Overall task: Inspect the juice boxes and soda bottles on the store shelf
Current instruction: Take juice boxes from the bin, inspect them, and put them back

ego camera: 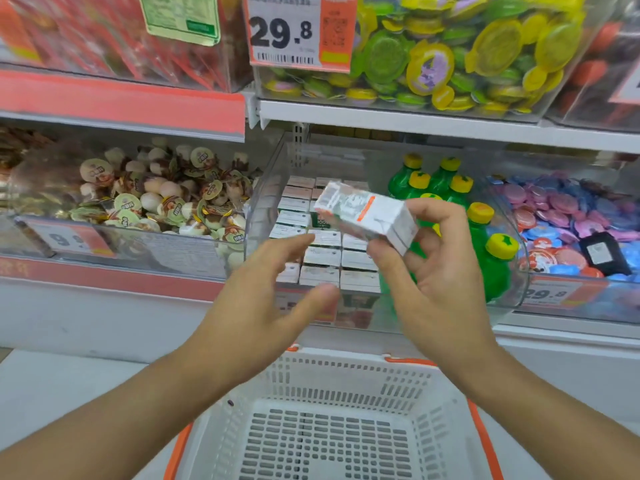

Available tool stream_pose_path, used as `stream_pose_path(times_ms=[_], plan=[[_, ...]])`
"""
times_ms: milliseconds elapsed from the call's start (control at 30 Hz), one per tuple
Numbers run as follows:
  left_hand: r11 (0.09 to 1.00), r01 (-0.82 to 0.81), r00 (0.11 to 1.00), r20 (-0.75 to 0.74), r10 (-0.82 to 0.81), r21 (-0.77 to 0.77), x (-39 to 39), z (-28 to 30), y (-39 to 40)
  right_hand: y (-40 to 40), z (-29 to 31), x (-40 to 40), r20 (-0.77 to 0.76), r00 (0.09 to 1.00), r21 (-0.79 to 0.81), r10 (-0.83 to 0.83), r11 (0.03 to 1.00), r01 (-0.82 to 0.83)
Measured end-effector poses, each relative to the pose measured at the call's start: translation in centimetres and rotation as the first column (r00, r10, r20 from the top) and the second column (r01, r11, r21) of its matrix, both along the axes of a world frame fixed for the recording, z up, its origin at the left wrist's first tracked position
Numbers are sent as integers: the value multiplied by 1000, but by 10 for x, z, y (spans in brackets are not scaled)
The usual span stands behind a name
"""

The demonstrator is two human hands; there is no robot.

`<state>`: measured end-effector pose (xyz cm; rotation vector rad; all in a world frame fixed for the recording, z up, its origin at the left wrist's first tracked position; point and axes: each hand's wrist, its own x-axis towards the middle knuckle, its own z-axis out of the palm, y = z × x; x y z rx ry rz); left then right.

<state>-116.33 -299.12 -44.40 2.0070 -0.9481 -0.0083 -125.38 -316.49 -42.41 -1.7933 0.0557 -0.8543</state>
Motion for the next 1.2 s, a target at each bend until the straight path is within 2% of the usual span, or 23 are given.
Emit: stream_pose_path(times_ms=[67, 133, 233, 400, 500, 633, 800, 967, 1100, 1200], plan=[[979, 13, 982, 181, -51, 204, 11, -13, -4, -9, 7, 22, -59, 992, -187, -115, 977, 102], [955, -8, 968, 244, -67, 295, 17, -25, -9, -17, 10, 46, -130, 963, -395, -237, 903, 169], [961, -26, 952, 300, -60, 275, 25, -30, -14, -23, 13, 77, -259, 908, -564, -330, 815, 135], [973, -37, 949, 314, -37, 228, 30, -34, -15, -33, 16, 106, -441, 819, -699, -368, 713, -56], [973, -26, 950, 309, -47, 227, 31, -35, -15, -37, 16, 120, -487, 785, -733, -383, 667, -129], [979, -32, 954, 299, -30, 202, 32, -35, -16, -41, 10, 138, -561, 749, -695, -353, 693, -194], [981, -44, 956, 292, -13, 187, 31, -35, -17, -43, 11, 154, -578, 734, -713, -358, 659, -240], [982, -41, 959, 283, -12, 182, 30, -35, -16, -42, 19, 162, -665, 639, -715, -388, 578, -393], [984, -39, 960, 279, -11, 173, 29, -35, -15, -45, 26, 165, -693, 621, -703, -366, 535, -470], [984, -41, 958, 287, -11, 173, 29, -35, -16, -52, 31, 164, -689, 641, -698, -339, 548, -461]])
